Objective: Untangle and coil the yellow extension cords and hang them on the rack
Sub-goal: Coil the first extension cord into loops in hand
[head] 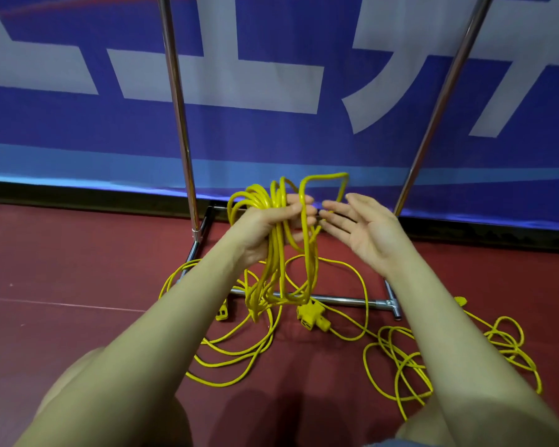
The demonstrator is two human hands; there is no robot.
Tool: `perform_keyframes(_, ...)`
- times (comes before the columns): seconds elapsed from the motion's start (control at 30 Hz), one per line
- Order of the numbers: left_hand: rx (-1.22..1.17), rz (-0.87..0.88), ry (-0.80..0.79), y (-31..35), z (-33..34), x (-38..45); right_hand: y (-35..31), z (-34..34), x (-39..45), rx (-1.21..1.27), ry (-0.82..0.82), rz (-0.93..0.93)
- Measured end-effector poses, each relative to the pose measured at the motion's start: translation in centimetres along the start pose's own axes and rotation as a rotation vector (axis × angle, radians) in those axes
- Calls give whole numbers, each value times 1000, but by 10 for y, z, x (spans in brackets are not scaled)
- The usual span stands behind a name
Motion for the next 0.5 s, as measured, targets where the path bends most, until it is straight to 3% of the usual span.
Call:
perform_keyframes(0.13,-170,86,163,14,-19,6,28,14,-8,-325,-121,156)
perform_keyframes(0.27,-183,119,228,23,-33,7,48,33,-14,-559,-309,207)
perform_keyframes(0.5,-53,-3,180,19,-39,4,20,44,-13,-485,-259,10)
Point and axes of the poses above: each hand's wrist, its own x-axis towards the middle knuckle, its own z-axis out of the palm, y = z × x, the point moved 7 cm from there along x, towards the middle knuckle, and after that the axes turned 3 degrees about z, right-handed, at the moved point
